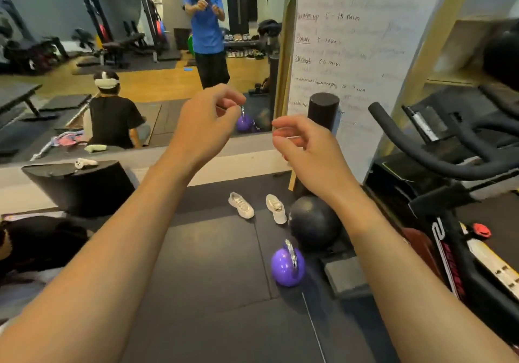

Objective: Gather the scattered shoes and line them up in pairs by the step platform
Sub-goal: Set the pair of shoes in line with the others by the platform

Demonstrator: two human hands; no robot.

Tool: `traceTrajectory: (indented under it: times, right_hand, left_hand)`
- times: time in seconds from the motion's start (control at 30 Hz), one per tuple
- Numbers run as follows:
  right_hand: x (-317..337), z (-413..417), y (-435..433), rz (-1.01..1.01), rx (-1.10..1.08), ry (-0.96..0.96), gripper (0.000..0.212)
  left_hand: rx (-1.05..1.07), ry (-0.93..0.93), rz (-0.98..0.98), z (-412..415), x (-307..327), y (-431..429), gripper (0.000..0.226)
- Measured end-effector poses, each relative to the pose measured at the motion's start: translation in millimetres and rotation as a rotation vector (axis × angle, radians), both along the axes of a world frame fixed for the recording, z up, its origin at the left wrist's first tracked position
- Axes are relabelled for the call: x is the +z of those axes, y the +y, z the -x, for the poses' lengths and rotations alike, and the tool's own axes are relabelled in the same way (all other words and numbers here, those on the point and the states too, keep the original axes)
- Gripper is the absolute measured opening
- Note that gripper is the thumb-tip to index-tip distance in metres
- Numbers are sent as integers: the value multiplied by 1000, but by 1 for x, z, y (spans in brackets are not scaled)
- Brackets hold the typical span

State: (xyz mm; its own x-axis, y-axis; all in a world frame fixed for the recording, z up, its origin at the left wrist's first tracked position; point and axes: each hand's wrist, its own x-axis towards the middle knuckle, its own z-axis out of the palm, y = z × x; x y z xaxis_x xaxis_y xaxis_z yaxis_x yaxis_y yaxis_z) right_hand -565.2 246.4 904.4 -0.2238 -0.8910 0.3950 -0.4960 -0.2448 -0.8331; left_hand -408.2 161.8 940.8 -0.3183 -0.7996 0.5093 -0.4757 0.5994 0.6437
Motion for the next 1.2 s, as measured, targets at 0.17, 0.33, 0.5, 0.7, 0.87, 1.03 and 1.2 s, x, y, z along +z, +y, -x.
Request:
traceTrajectory:
  times: [0.17,0.33,0.5,0.7,0.87,1.03,1.2]
  right_hand:
    - [-28,37,-113,-53,-62,-25,25]
    - [-65,68,-247,-116,-53,-59,21]
    - [-98,87,-377,-201,-41,-50,22]
    - [-170,106,-504,-385,-112,-55,23]
    - [-281,123,-579,-542,-209,-94,20]
    - [-435,141,-628,-715,-360,-161,37]
    - [-612,165,-654,-822,-367,-16,25]
  left_hand:
    - [-26,-66,-39,39,-33,-130,22]
    - [2,-122,-94,72,-70,-252,18]
    - [-11,-141,-165,97,-105,-368,17]
    - [-26,-193,-259,119,-184,-496,22]
    - [-139,-278,-267,141,-301,-576,25]
    - [-151,-355,-341,166,-460,-628,28]
    - [-97,-314,-456,192,-639,-647,26]
